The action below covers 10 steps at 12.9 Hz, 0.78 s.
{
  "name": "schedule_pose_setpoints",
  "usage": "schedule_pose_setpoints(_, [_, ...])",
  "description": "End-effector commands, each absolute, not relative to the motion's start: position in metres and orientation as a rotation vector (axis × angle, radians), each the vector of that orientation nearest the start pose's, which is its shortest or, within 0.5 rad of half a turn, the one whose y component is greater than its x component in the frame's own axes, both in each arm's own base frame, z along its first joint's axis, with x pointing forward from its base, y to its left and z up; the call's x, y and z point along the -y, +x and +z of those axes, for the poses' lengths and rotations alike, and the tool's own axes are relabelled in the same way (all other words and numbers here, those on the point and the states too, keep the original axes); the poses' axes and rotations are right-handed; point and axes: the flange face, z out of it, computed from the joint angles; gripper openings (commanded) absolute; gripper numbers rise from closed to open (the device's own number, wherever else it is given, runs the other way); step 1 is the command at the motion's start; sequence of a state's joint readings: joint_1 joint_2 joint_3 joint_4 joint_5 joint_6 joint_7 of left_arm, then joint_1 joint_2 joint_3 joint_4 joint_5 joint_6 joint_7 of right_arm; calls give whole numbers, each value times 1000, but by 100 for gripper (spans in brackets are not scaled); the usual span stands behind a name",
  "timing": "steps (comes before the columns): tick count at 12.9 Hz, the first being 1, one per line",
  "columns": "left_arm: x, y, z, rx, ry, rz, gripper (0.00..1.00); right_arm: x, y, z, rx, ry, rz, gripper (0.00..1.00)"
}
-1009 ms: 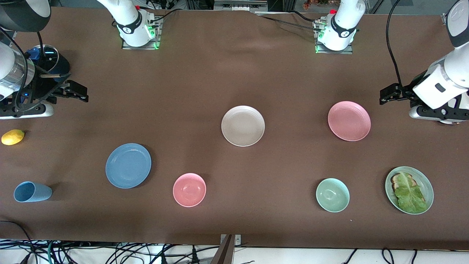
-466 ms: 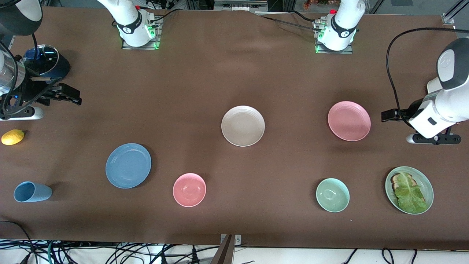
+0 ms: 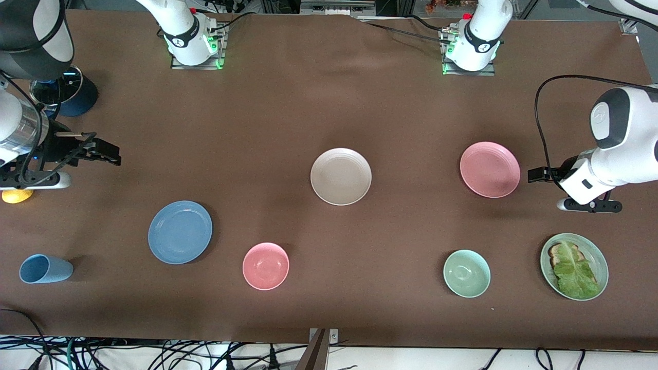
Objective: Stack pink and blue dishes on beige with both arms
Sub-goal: 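Move the left gripper over the pink plate's rim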
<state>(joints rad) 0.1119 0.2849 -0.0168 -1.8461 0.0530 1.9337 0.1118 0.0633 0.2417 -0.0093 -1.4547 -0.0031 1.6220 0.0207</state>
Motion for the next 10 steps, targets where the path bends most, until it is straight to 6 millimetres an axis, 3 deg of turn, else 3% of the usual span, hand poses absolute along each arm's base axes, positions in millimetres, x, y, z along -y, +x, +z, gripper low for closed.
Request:
schedule_pose_setpoints(1, [-67, 567, 342, -131, -3084, 239, 100, -31, 628, 545, 44, -3147, 79, 100])
schedule_pose_setpoints(3, [-76, 553, 322, -161, -3090, 250, 100, -32, 629, 545, 75, -3143, 65, 100])
schedule_pose_setpoints(7, [-79, 528, 270, -187, -3098, 190, 100, -57, 586, 598, 154, -3132, 118, 100])
schedule_pose_setpoints(9, [-84, 526, 247, -259, -3104, 245, 100, -58, 582, 603, 190, -3134, 125, 100])
schedule_pose_setpoints(10, [-101, 524, 235, -284, -3110, 241, 100, -57, 580, 600, 249, -3127, 161, 100])
